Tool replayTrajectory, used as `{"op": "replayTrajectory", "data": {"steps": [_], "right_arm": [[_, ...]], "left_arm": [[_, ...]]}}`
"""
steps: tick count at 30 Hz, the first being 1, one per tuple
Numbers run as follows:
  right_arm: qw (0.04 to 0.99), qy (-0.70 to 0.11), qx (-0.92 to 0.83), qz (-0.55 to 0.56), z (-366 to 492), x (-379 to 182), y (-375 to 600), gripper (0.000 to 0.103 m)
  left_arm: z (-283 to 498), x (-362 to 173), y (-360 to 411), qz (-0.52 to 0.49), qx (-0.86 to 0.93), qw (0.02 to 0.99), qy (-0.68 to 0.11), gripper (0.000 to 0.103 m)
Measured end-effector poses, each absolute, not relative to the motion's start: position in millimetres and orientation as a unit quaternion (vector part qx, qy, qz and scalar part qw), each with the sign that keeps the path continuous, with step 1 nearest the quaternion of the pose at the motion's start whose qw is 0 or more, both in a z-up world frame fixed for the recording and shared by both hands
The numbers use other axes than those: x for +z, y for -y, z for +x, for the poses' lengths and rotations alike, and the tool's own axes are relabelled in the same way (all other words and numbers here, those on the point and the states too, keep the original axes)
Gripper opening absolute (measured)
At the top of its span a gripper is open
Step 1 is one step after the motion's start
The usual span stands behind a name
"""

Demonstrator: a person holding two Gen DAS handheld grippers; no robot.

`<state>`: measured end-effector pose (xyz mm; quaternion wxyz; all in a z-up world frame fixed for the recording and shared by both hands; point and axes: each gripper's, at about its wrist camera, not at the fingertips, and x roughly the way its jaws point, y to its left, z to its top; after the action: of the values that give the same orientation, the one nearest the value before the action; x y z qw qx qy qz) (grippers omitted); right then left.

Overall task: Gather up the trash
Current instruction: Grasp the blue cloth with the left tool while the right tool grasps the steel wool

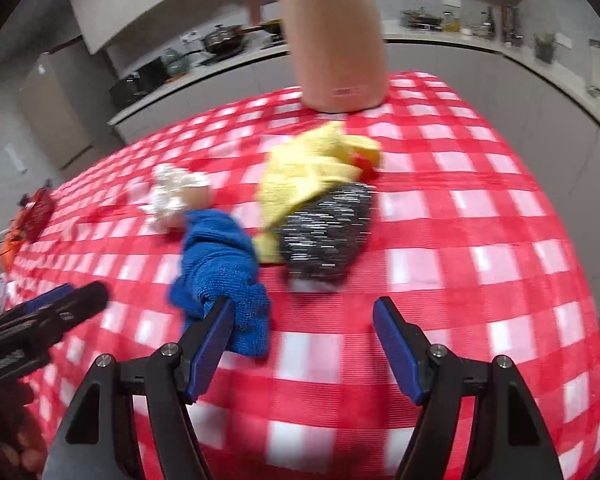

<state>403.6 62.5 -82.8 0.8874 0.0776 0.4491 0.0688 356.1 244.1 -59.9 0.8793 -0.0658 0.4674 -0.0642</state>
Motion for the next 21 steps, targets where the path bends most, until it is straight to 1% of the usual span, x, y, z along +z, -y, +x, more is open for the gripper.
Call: {"op": "replayTrajectory", "data": {"steps": [3, 21], "right_arm": [[0.896, -0.436, 0.058, 0.066, 401, -77, -64, 0.074], [0.896, -0.433, 0.011, 0.097, 397, -71, -5, 0.074]], "left_arm": [[359, -59, -238, -0.067, -0.077, 0.878, -0.467, 0.083], [372, -65, -165, -0.037, -0.143, 0.869, -0.472, 0.083]]}}
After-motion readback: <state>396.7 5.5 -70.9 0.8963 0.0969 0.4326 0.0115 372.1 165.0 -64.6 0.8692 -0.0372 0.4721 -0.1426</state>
